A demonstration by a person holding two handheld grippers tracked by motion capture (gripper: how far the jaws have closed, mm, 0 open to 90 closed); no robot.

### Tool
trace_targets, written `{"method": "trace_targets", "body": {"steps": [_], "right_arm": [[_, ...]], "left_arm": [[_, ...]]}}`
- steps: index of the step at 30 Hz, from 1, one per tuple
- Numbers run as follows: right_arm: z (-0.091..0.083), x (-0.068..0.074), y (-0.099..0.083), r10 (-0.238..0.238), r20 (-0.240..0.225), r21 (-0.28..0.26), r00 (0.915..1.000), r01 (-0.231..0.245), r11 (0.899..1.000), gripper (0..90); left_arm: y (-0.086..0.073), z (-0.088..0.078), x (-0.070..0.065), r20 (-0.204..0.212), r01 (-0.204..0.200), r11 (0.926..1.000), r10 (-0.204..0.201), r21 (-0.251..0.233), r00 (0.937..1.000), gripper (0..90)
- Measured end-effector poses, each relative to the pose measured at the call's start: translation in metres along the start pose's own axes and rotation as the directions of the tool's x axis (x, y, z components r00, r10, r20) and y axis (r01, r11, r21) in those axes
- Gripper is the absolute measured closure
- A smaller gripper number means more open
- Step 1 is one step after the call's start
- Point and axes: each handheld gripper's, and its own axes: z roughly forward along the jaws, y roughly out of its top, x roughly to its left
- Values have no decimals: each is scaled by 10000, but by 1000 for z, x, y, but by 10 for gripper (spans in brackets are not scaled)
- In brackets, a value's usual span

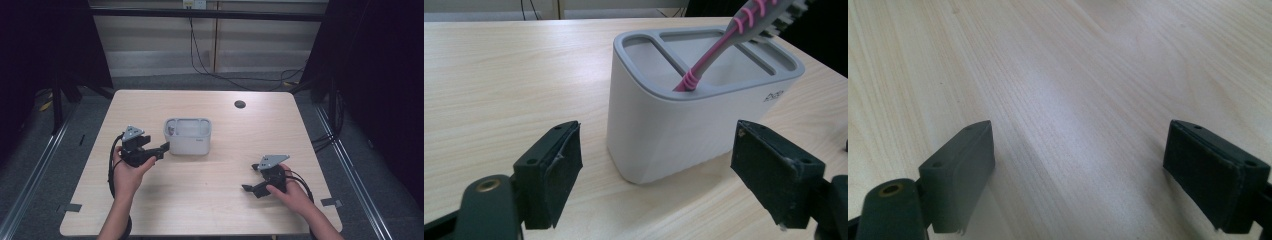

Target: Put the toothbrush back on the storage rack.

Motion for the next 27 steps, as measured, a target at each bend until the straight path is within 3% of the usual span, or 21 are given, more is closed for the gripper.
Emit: {"method": "trace_targets", "body": {"steps": [6, 13, 15, 17, 27], "right_arm": [[0, 0, 0, 3, 1, 1, 10000, -3, 10000, 124], [0, 0, 0, 3, 0, 0, 10000, -3, 10000, 124], [0, 0, 0, 3, 0, 1, 10000, -3, 10000, 124], [0, 0, 0, 3, 1, 0, 10000, -3, 10000, 124], [0, 0, 0, 3, 0, 1, 10000, -3, 10000, 124]], "left_arm": [[-6, -3, 4, 250, 80, 10000, -80, 8, 9997, 197], [-16, -3, 8, 527, -64, 9995, 48, 310, 9986, 195], [-17, -4, 9, 547, -281, 9987, 258, 416, 9982, 195], [-19, -4, 9, 627, -156, 9991, 130, 402, 9979, 195], [-28, -3, 12, 950, -285, 9978, 227, 603, 9952, 194]]}}
